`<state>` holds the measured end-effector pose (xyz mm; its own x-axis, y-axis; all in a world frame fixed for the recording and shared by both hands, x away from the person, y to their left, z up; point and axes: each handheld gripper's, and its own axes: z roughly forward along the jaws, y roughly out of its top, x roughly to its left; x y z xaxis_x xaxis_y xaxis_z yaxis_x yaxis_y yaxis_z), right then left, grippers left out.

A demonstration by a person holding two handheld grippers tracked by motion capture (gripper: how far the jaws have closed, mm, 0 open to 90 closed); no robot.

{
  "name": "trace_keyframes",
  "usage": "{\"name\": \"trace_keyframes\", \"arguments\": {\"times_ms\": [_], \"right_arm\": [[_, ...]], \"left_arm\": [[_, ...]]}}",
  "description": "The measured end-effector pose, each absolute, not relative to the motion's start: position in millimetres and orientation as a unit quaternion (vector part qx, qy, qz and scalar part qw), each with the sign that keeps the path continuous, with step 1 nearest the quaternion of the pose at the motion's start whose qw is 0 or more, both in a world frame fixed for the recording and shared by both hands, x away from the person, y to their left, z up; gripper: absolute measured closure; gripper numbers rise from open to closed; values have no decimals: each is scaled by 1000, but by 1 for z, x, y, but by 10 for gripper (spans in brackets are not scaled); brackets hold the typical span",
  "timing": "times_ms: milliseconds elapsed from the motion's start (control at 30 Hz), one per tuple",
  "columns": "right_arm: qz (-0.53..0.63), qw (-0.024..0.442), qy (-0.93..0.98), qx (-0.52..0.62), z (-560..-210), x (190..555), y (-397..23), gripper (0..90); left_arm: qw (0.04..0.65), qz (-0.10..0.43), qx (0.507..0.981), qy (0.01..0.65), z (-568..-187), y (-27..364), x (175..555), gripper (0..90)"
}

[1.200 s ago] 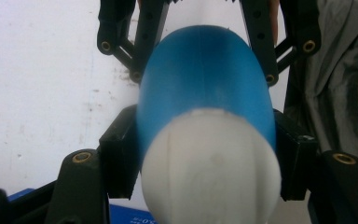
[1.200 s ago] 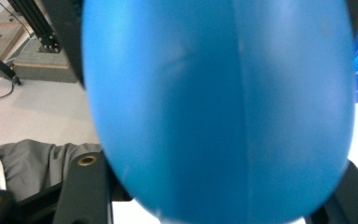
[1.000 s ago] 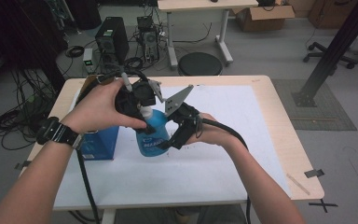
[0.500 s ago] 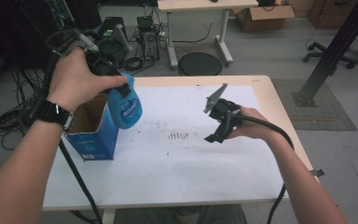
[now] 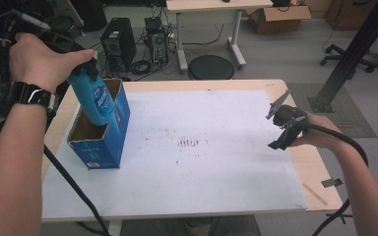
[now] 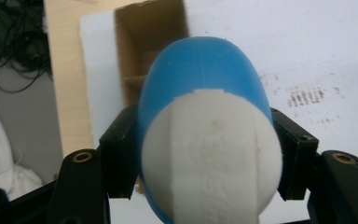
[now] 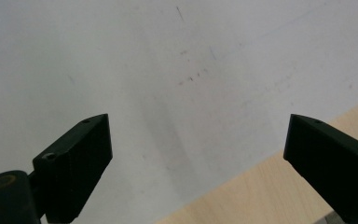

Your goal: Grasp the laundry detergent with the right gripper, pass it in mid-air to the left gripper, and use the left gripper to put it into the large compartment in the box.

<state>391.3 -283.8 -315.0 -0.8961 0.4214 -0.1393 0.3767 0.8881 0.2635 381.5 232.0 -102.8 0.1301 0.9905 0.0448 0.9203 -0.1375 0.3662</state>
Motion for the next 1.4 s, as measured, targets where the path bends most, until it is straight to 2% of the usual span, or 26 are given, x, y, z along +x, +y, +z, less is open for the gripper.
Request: {"name": "trace_keyframes", "arguments": {"times_ms": [133,600,1400], "right_arm": [[117,98,964,219,-313,389,-299,77],[117,100,960,234,-311,387,-312,79],[109,89,964,227,-316,386,-308,79]], "left_arm": [[110,156,721,667,-106,244,385,380],[104,154,713,676,-127,262,388,380],[75,114,721,680,-226,268,408,380]]}}
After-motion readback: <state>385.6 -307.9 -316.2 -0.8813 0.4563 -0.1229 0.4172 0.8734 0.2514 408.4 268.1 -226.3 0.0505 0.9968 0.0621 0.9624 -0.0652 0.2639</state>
